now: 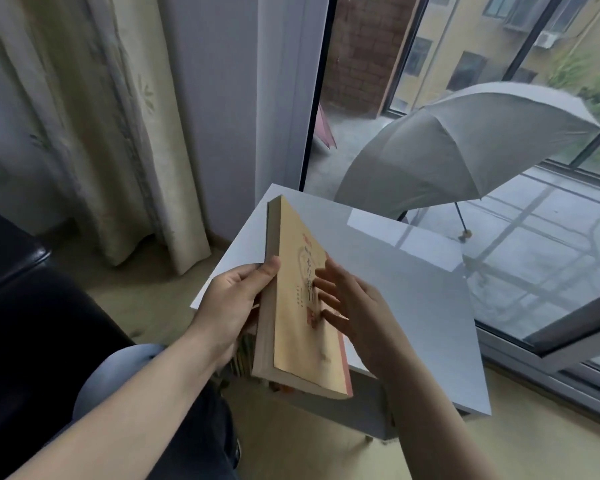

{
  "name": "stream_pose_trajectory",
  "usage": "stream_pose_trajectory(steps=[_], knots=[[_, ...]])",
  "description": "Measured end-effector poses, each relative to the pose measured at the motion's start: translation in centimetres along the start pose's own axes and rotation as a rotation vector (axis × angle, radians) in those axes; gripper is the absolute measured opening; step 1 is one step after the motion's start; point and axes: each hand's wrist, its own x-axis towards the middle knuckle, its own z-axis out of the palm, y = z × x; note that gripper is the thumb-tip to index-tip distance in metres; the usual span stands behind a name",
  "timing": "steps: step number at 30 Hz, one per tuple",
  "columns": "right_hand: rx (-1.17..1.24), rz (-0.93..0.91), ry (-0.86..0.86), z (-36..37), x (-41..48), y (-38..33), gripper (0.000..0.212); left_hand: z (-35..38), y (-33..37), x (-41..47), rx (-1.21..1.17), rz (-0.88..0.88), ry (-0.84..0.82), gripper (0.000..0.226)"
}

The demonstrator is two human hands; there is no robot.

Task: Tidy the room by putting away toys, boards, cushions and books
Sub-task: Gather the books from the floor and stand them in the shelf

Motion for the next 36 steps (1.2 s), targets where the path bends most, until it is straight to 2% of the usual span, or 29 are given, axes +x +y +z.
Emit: stream_pose_trajectory(steps=[3,6,9,13,15,19,21,25,29,36], knots=[[-0.053,-0.071,0.005,-0.3,-0.5,-0.5,0.059,1.0,0.1,0.0,-0.069,0.029,-0.096,0.029],[-0.039,-0.125,-0.019,-1.0,-0.9,-1.0,0.055,2.6,0.5,0.0,-0.038,0.082,-0.166,0.022],[0.056,-0.06,-0.028,-2.3,-0.8,-1.6,0.053,3.8,0.9,0.5,0.006,0.11,-0.181,0.02],[0.085,0.068,-0.144,-5.0,-0.6,-2.3,0.072,4.7,0.7,1.4,0.091,0.109,-0.18,0.021],[0.022,0.104,-0.166,-6.7,-0.7,-2.7,0.074,4.8,0.6,1.7,0.107,0.108,-0.17,0.022],[-0.093,0.046,0.038,-9.3,-1.0,-2.7,0.054,3.2,0.4,2.3,0.105,0.086,-0.131,0.021],[-0.089,0.007,0.084,-9.9,-1.4,-2.5,0.049,2.0,0.2,2.5,0.098,0.081,-0.092,0.021],[-0.04,-0.016,0.047,-8.6,-1.4,-2.6,0.039,-0.5,0.0,2.5,0.153,0.071,-0.065,0.024],[-0.067,-0.04,0.002,-5.5,-0.6,-3.3,0.038,-2.8,0.0,2.1,0.186,0.034,-0.05,0.026],[0.036,0.067,-0.035,-2.5,-0.3,-1.5,0.04,-5.5,-1.6,1.7,0.14,-0.07,-0.027,0.028]])
